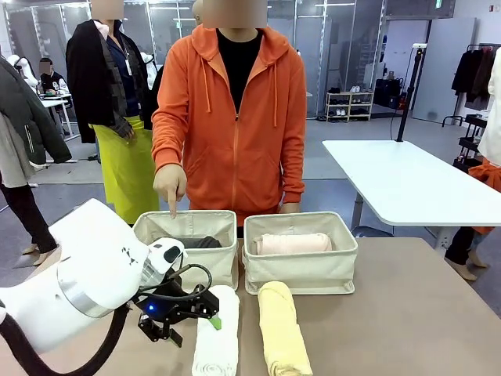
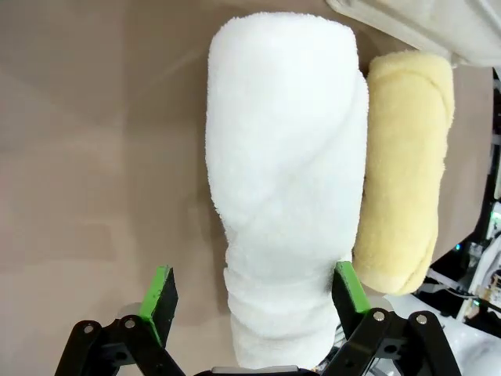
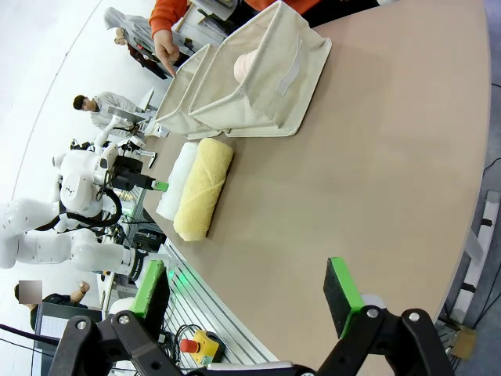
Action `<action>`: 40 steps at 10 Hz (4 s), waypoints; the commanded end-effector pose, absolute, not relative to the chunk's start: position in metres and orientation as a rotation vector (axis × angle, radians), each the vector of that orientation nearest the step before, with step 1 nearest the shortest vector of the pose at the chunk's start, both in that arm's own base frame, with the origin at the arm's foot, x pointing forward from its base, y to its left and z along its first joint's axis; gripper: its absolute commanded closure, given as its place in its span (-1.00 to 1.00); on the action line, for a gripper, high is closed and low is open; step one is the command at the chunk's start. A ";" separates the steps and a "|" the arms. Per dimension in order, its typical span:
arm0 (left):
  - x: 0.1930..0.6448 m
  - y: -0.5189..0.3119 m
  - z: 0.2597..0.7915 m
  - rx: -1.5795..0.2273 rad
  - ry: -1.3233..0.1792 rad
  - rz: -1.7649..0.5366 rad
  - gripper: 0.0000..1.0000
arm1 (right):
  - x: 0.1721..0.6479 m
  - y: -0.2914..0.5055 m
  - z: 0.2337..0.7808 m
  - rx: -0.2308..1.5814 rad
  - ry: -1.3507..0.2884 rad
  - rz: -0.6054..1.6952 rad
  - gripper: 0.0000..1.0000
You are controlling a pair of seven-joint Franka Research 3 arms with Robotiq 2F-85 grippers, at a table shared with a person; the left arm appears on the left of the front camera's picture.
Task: Divide the towels into two baskets.
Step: Pick up one hotel-folded towel from the bottom of the table and place it in the Fabric basket indicated by the person.
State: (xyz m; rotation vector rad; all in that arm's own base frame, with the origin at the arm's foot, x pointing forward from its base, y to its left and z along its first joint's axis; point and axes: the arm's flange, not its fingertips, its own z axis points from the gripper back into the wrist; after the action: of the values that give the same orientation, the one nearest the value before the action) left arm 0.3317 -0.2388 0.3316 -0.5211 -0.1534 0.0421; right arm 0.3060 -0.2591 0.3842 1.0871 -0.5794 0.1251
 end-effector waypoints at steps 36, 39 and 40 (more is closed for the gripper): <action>0.344 -0.183 0.511 -0.131 -0.430 -0.976 0.25 | 0.302 -0.258 0.389 1.090 -0.564 0.111 -1.00; 0.384 -0.188 0.528 -0.015 -0.490 -1.210 0.25 | 0.302 -0.258 0.389 1.090 -0.564 0.111 -1.00; 0.406 -0.192 0.527 0.194 -0.462 -1.218 0.25 | 0.302 -0.258 0.389 1.090 -0.564 0.111 -1.00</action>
State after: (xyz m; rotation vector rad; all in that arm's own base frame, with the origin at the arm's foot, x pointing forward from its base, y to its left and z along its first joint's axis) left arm 0.3851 -0.1885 0.5306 0.0815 -0.4460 -1.1879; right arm 0.3059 -0.2592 0.3842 1.0869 -0.5797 0.1250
